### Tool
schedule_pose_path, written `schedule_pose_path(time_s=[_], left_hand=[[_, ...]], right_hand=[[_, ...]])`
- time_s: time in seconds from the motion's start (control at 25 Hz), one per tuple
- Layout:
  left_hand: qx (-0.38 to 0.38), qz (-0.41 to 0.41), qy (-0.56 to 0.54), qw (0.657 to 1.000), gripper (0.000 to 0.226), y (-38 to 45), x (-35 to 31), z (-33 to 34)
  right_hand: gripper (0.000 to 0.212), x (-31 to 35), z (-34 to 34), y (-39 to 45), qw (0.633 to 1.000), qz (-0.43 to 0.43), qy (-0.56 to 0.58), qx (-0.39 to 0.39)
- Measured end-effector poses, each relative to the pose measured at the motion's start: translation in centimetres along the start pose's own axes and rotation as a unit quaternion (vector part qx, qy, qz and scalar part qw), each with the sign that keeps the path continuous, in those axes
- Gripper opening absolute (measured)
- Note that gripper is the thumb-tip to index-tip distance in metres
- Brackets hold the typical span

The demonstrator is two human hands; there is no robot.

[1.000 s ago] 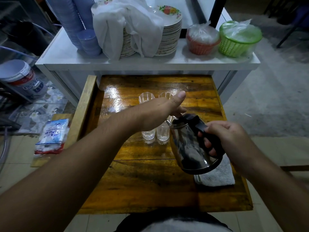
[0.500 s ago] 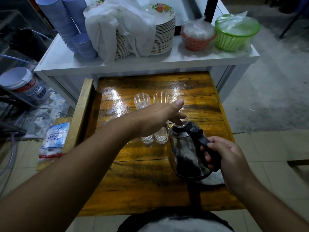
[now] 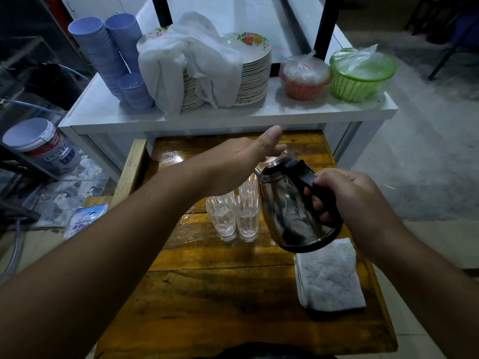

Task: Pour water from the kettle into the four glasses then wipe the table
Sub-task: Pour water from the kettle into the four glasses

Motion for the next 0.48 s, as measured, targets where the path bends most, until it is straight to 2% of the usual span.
schedule_pose_path(time_s=[0.24, 0.48], left_hand=[[-0.001, -0.033, 0.011, 0.999, 0.074, 2.3, 1.7, -0.8], [-0.004, -0.026, -0.031, 0.999, 0.077, 3.9, 3.9, -1.5]], right_hand=[[0.030, 1.6, 0.5, 4.0, 0.996, 0.063, -0.061, 0.025], [0.028, 2.9, 1.1, 7.1, 0.987, 0.110, -0.114, 0.035]])
Point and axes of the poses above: each hand's wrist, its own y-axis towards the middle knuckle, its own z-axis out of the palm, x = y × z, the point moved 1 cm from there along y, towards the middle knuckle, and after that the axes turned 6 degrees about x, right-handed, at the moved point
